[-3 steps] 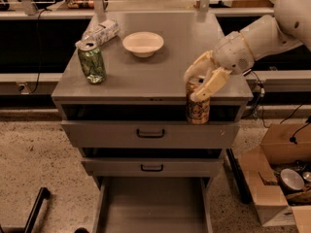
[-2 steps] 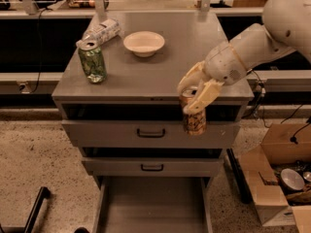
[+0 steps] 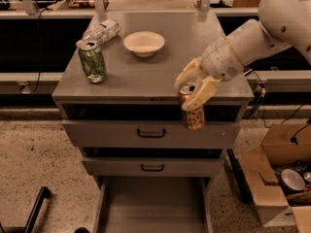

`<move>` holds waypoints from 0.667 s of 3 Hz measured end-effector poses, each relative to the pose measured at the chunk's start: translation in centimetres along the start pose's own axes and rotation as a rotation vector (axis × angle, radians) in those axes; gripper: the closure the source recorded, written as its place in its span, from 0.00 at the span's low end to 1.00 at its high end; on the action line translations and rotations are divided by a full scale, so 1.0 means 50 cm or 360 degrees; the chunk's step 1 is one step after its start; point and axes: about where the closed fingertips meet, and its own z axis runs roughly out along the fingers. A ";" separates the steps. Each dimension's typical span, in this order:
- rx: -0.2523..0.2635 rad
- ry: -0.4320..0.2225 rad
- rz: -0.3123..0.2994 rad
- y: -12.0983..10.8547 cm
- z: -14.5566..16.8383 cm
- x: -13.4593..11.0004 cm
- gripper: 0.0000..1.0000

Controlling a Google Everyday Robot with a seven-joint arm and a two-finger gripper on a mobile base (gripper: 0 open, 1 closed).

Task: Pick orange can from bottom drawer and place on counter

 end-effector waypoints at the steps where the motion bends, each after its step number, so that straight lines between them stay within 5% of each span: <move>1: 0.0071 -0.0051 -0.0090 -0.022 -0.038 -0.034 1.00; 2: 0.0125 -0.0124 -0.0136 -0.033 -0.071 -0.058 1.00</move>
Offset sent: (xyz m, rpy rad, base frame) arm 0.0112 -0.0132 0.0763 0.1491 -0.1562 0.0134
